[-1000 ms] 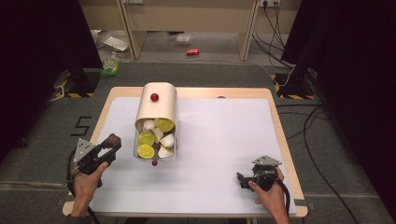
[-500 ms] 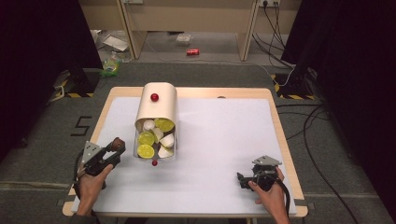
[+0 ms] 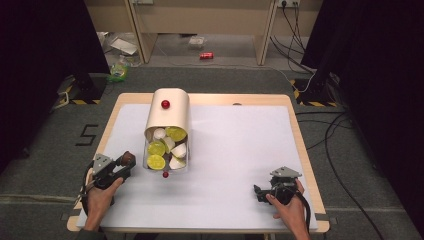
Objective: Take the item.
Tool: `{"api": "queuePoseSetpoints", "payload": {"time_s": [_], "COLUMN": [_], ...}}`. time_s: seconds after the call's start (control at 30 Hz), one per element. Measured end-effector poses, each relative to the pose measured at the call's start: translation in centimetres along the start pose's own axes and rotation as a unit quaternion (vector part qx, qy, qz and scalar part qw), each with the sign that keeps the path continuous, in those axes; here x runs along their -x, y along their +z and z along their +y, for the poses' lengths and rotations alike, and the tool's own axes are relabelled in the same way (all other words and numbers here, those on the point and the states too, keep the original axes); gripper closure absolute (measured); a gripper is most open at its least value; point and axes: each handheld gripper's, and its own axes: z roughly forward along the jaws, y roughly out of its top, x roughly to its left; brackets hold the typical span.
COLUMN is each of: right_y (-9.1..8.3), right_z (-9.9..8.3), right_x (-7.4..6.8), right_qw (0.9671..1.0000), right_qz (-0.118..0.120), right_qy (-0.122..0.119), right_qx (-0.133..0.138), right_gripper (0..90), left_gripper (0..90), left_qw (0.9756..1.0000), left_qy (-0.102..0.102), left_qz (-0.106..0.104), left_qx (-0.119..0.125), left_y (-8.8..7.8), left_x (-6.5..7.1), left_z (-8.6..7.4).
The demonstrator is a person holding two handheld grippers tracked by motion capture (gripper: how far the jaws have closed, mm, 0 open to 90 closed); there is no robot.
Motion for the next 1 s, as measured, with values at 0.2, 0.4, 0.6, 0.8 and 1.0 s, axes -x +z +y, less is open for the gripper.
{"api": "queuePoseSetpoints", "payload": {"time_s": [0.2, 0.4, 0.6, 0.8, 1.0], "right_y": [0.0, 0.0, 0.0, 0.0, 0.0], "right_z": [0.0, 0.0, 0.0, 0.0, 0.0], "right_x": [0.0, 0.0, 0.0, 0.0, -0.01], "right_qw": [1.0, 1.0, 1.0, 1.0, 1.0], "right_qz": [0.0, 0.0, 0.0, 0.0, 0.0], "right_qy": [0.0, 0.0, 0.0, 0.0, 0.0], "right_qx": [0.0, 0.0, 0.0, 0.0, 0.0], "right_gripper": [0.3, 0.3, 0.3, 0.3, 0.3], "left_gripper": [55.1, 55.1, 55.0, 54.8, 53.9], "left_qw": [0.9998, 0.9995, 0.999, 0.9986, 0.9983], "left_qy": [-0.001, -0.003, -0.004, -0.001, -0.006], "left_qz": [0.003, 0.004, 0.004, 0.002, 0.003], "left_qx": [-0.017, -0.031, -0.043, -0.054, -0.057], "left_y": [0.3, 0.53, 0.67, 0.83, 0.83], "left_x": [-0.09, -0.17, -0.2, -0.05, -0.17], "left_z": [-0.31, -0.56, -0.69, -0.73, -0.72]}}
